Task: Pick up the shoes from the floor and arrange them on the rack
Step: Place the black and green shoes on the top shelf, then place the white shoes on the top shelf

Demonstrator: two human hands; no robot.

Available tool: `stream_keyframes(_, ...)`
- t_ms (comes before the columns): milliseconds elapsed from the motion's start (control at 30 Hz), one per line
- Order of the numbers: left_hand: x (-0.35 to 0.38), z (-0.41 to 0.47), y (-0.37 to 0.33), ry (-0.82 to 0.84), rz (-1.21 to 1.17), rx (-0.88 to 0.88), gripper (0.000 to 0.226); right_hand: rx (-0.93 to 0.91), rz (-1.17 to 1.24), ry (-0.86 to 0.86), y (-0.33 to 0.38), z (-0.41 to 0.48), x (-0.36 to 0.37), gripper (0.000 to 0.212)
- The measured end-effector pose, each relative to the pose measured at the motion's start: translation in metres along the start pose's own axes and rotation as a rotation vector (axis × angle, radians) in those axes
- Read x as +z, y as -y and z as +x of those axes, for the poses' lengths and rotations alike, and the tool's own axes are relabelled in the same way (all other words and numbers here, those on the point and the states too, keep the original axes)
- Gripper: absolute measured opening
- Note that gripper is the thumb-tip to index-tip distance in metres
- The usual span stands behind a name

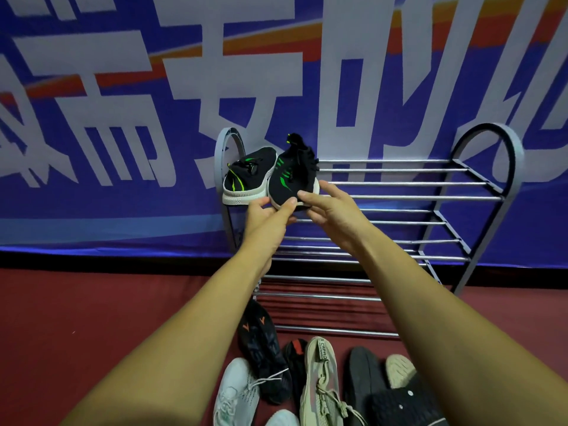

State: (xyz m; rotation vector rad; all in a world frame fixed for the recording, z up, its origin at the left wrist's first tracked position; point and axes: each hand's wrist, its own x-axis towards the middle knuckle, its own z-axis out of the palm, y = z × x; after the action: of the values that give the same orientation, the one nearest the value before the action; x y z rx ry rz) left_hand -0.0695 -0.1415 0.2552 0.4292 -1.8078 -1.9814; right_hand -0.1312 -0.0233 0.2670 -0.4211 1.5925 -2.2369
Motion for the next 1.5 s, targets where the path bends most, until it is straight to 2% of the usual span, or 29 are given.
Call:
stream_keyframes(100, 0.004, 0.005, 0.002, -0.024, 0.087, 0.029, 0.045, 0.02, -0.182, -0.093, 0.0, -0.004, 0.002, 0.059)
stream_keyframes(133, 0.004, 0.008, 0.003, -0.038, 0.11, 0.029, 0.038, 0.0, -0.186, -0.126, 0.0, -0.002, 0.002, 0.056)
stream_keyframes(200, 0.004, 0.012, 0.004, -0.071, 0.15, 0.041, 0.018, -0.04, -0.199, -0.143, 0.0, 0.001, 0.0, 0.033)
stream_keyframes(233, 0.005, 0.013, 0.004, -0.07, 0.174, 0.042, 0.02, -0.05, -0.21, -0.139, 0.0, 0.002, 0.0, 0.019)
stream_keyframes(267, 0.004, 0.014, 0.004, -0.056, 0.199, 0.037, 0.033, -0.055, -0.23, -0.136, 0.0, 0.003, 0.0, 0.014)
stream_keyframes(300, 0.004, 0.014, 0.004, -0.043, 0.223, 0.035, 0.048, -0.044, -0.255, -0.132, 0.0, 0.003, -0.001, 0.017)
stream_keyframes(333, 0.003, 0.014, 0.004, -0.033, 0.256, 0.032, 0.058, -0.023, -0.291, -0.129, -0.001, 0.003, -0.002, 0.032)
stream_keyframes(400, -0.001, 0.016, 0.0, -0.019, 0.327, 0.024, 0.064, 0.015, -0.367, -0.111, -0.002, 0.003, -0.005, 0.06)
stream_keyframes(433, -0.003, 0.015, -0.003, -0.01, 0.353, 0.013, 0.062, 0.026, -0.397, -0.096, -0.003, 0.001, -0.006, 0.064)
stream_keyframes(500, -0.007, 0.012, -0.007, 0.016, 0.404, -0.012, 0.052, 0.039, -0.42, -0.078, -0.003, -0.002, -0.011, 0.062)
stream_keyframes(633, -0.014, -0.002, 0.007, 0.135, 0.574, -0.04, 0.023, 0.049, -0.501, -0.083, 0.004, -0.023, -0.02, 0.043)
stream_keyframes(733, -0.011, -0.015, 0.019, 0.261, 0.702, -0.038, 0.028, 0.097, -0.653, -0.058, 0.002, -0.039, -0.038, 0.044)
stream_keyframes(967, 0.016, -0.032, 0.037, 0.483, 0.897, -0.032, 0.02, 0.224, -0.942, -0.09, -0.014, -0.079, -0.099, 0.037)
stream_keyframes(1267, 0.069, -0.071, 0.117, 0.798, 1.217, -0.006, 0.046, 0.45, -1.262, -0.116, -0.048, -0.141, -0.191, 0.023)
stream_keyframes(1367, 0.084, -0.081, 0.143, 0.914, 1.307, -0.035, 0.052, 0.545, -1.331, -0.072, -0.07, -0.154, -0.213, 0.026)
stream_keyframes(1500, 0.106, -0.09, 0.176, 0.971, 1.362, -0.036, 0.054, 0.606, -1.406, -0.008, -0.103, -0.167, -0.228, 0.033)
